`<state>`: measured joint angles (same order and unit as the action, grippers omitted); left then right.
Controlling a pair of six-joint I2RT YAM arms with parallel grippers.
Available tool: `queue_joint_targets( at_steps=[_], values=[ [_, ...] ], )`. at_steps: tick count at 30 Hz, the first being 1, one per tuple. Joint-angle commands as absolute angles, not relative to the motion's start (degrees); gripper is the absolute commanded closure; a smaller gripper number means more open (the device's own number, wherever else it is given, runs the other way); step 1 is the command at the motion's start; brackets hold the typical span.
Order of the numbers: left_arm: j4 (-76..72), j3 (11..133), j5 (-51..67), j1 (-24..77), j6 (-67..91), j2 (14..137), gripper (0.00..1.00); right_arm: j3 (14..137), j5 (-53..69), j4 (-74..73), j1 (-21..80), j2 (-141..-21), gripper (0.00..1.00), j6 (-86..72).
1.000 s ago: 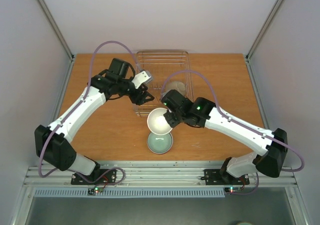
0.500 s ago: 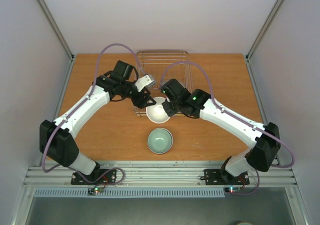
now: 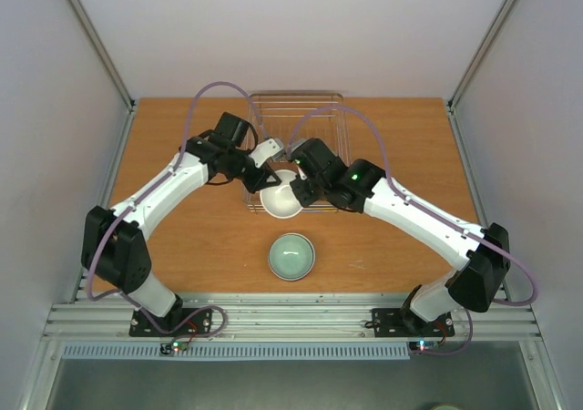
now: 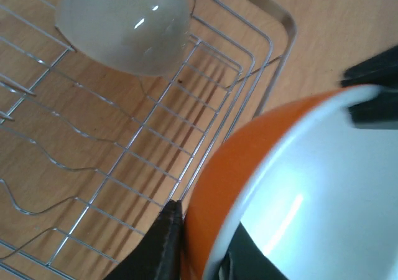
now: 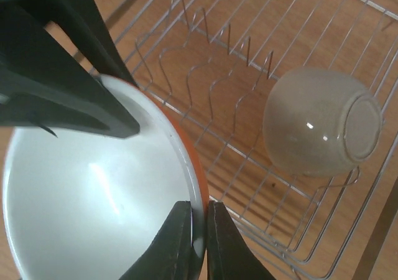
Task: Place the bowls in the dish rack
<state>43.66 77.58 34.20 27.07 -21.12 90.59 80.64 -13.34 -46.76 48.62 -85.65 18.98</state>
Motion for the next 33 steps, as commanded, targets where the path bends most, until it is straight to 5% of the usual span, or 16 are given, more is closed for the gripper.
queue_joint_targets(
  at_steps=[1,12,14,20,33],
  values=[
    [42.85,76.94,36.76,28.03,-22.06,91.25,0.93,82.29,-14.85,-44.09,48.16,-84.5,0.99,20.01],
    [42.3,76.19,37.4,28.3,-22.54,91.35,1.0,80.86,-16.09,-42.63,47.99,-83.58,0.97,19.66],
    [41.2,75.61,37.96,28.3,-22.5,90.85,0.99,79.16,-17.23,-40.49,47.91,-81.8,0.88,19.19],
    [37.5,73.87,42.01,28.3,-20.1,87.82,1.0,72.37,-15.6,-35.65,46.46,-73.6,0.37,15.59],
    [33.38,73.24,45.54,28.3,-16.6,89.7,1.0,59.32,6.11,-27.05,40.63,-62.32,0.16,-0.82]
  ],
)
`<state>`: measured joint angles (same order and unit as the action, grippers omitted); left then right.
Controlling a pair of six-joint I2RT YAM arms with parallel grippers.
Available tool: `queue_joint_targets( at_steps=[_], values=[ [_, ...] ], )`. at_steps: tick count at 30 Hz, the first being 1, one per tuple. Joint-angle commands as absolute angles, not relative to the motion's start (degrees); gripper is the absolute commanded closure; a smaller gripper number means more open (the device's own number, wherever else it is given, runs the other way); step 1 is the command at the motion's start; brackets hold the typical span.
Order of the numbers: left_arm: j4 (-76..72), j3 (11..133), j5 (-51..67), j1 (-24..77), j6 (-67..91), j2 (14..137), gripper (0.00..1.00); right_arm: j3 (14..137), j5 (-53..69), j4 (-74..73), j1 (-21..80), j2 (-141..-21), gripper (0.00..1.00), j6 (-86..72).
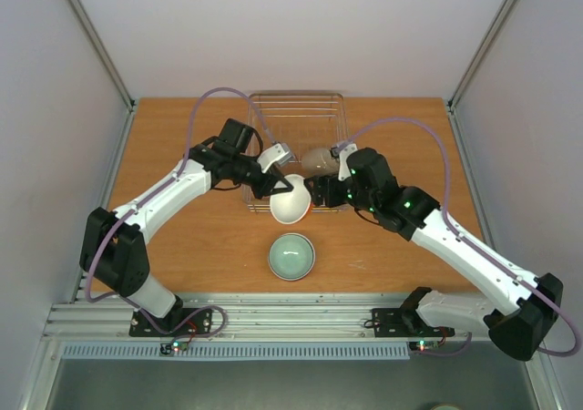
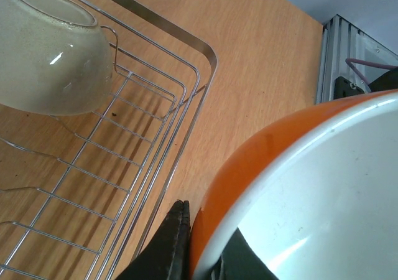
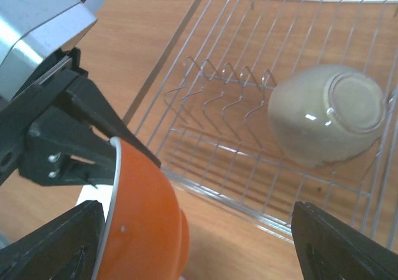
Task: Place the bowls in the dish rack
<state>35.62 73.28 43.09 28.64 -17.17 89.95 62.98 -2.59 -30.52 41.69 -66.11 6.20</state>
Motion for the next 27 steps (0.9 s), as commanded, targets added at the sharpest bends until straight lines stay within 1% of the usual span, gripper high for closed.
queue_joint_targets(
  at_steps=[1,9,12,17,22,27],
  values=[
    [33.25,73.07,45.02,28.3,-16.74,89.64,1.0,58.46,7.38,-26.2,40.4,-61.51,0.16,-2.55],
    [30.42,72.86,41.15,28.3,-16.73,89.44,1.0,54.16,17.77,-18.62,39.43,-60.36,0.14,-6.64],
    [29.84,72.83,39.21,28.3,-16.74,89.06,1.0,52.86,20.5,-15.38,39.18,-60.67,0.1,-8.2],
    [30.65,73.91,38.13,28.31,-17.94,88.3,1.0,51.12,20.1,-13.04,38.98,-61.48,0.08,-10.18],
    [31.39,74.41,37.48,28.3,-18.49,87.22,1.0,49.58,20.91,-10.83,38.8,-63.62,0.08,-12.45],
    [32.77,75.32,38.13,28.3,-19.15,86.42,1.0,47.1,19.15,-9.38,38.85,-64.2,0.07,-12.42]
  ],
)
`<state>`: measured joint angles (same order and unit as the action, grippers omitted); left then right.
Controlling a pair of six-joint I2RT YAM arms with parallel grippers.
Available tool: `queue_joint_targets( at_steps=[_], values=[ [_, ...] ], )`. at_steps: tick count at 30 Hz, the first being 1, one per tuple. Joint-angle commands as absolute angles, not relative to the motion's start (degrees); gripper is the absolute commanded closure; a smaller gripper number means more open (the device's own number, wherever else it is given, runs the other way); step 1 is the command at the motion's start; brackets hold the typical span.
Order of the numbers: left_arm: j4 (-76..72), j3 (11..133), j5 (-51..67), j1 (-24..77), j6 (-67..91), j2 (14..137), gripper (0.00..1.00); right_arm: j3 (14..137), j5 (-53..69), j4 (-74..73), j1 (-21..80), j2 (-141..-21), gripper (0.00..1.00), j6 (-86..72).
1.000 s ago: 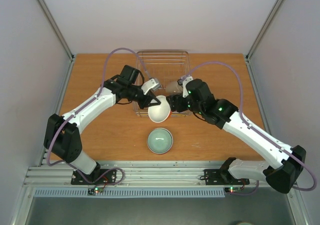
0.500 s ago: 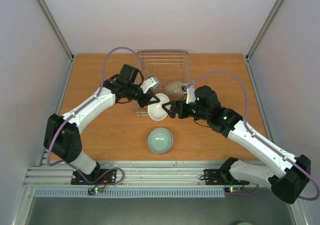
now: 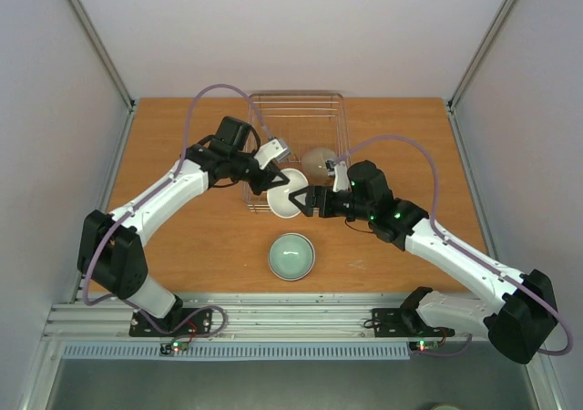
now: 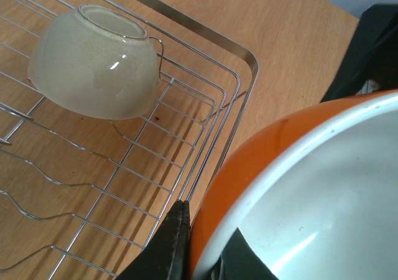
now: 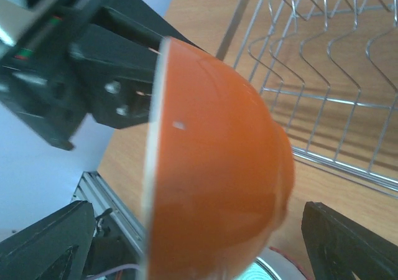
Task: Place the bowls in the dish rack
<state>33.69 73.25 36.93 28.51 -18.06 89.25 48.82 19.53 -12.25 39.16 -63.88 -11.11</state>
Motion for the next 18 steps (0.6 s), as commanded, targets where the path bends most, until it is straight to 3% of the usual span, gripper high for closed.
queue_joint_targets(
  at_steps=[1,9,18],
  values=[
    [33.06,75.51,38.47,28.3,-19.2,86.32,1.0,46.56,18.84,-9.09,38.84,-64.29,0.07,-12.31],
    [34.42,76.37,44.37,28.3,-18.29,87.75,1.0,41.13,23.06,2.79,38.8,-65.53,0.12,-12.07],
    [34.01,75.33,47.96,28.3,-18.41,88.84,0.99,39.27,22.09,6.51,38.84,-65.73,0.22,-11.18]
  ],
)
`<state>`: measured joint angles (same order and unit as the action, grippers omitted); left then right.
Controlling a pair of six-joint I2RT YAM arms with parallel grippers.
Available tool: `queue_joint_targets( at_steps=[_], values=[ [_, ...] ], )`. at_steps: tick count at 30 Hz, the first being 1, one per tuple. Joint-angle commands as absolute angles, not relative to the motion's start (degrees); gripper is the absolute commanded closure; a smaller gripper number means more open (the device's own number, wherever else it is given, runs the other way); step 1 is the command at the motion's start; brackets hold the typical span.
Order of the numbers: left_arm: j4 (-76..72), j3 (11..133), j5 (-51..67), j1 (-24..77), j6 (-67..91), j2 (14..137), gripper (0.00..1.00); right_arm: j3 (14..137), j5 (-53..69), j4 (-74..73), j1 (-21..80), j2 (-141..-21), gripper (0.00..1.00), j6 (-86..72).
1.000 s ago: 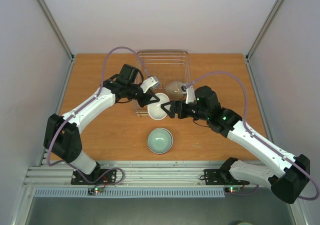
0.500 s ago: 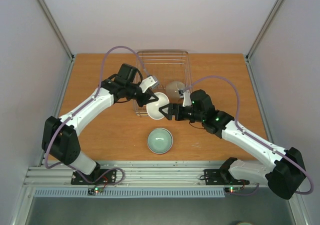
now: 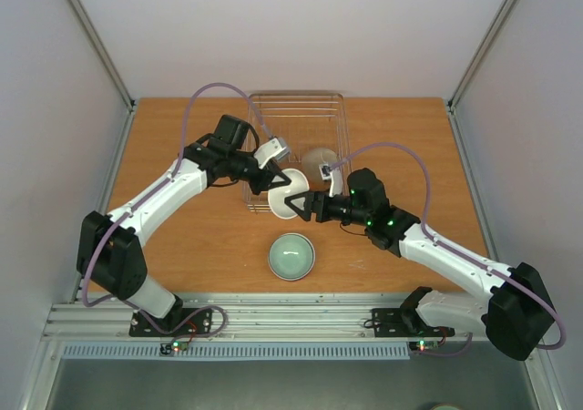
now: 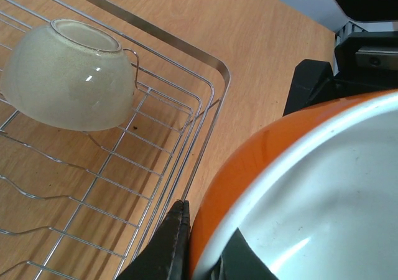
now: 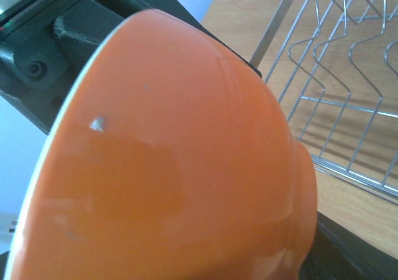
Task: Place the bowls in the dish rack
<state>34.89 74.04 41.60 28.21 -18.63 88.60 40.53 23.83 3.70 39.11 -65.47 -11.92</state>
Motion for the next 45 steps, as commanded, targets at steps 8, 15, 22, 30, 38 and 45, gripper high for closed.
queue_joint_targets(
  at_steps=[8,15,22,30,38,45],
  values=[
    [32.64,74.21,46.6,28.3,-17.58,89.21,1.0,38.89,21.95,7.56,38.84,-65.57,0.71,-11.34],
    [32.13,74.0,45.19,28.29,-17.18,89.37,0.93,39.89,19.93,4.89,38.85,-63.8,0.99,-9.69],
    [30.73,73.92,36.65,28.3,-16.29,89.55,0.56,48.57,11.46,-11.52,38.84,-64.01,0.99,-1.48],
    [27.63,72.86,17.26,28.3,-17.09,89.97,0.46,61.09,2.33,-24.34,38.95,-69.29,0.99,6.82],
    [23.49,71.12,0.93,28.3,-19.12,89.86,0.45,72.34,-6.83,-31.9,40.41,-77.1,0.99,11.29],
    [20.67,69.39,-6.29,21.52,-21.36,90.98,0.78,78.0,-12.73,-33.97,41.22,-82.7,0.99,13.03]
  ],
)
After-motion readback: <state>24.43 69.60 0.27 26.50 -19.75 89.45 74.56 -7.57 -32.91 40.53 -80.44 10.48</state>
